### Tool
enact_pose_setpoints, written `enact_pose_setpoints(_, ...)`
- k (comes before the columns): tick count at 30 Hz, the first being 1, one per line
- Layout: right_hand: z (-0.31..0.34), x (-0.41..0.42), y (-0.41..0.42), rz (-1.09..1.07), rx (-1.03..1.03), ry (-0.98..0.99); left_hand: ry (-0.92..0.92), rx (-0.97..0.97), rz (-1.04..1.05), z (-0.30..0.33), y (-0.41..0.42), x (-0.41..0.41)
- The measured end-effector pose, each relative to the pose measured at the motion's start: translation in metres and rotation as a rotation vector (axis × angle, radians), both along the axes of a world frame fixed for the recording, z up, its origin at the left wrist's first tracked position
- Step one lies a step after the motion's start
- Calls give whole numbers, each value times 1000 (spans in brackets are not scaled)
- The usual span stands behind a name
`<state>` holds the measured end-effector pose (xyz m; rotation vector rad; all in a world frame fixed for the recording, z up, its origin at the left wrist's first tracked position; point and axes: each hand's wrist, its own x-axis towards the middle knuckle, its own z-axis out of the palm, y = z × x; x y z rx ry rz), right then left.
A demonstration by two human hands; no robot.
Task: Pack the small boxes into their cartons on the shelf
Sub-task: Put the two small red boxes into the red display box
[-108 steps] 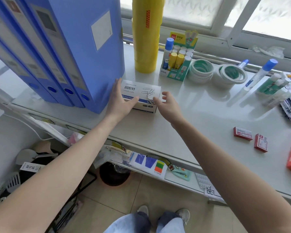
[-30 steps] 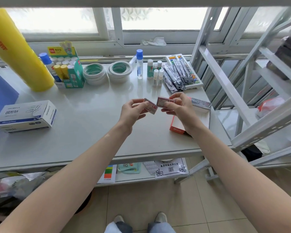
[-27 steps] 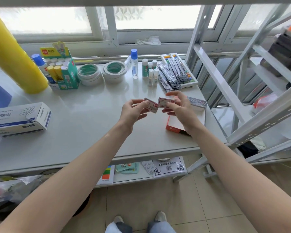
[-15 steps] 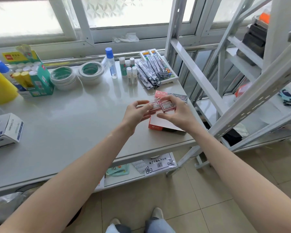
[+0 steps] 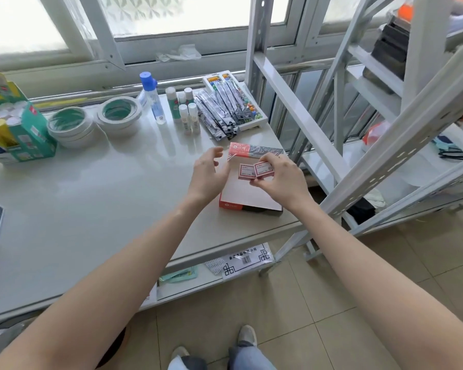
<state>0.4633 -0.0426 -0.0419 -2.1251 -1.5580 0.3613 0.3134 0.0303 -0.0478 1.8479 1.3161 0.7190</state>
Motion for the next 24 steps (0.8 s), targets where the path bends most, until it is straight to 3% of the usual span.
enact_pose_setpoints(3, -5, -1, 7, -5, -39, -17, 103, -105, -73, -8, 5, 0)
enact_pose_setpoints(9, -10, -25, 23, 10, -65, 36, 102, -187, -21, -9, 1, -24)
enact_pose_setpoints(15, -13, -69, 39, 96, -106, 6, 129, -145, -31, -4, -7, -67)
enact_pose_setpoints(24, -22, -120, 49, 128, -9, 36, 147, -170, -5, -5, -15, -103)
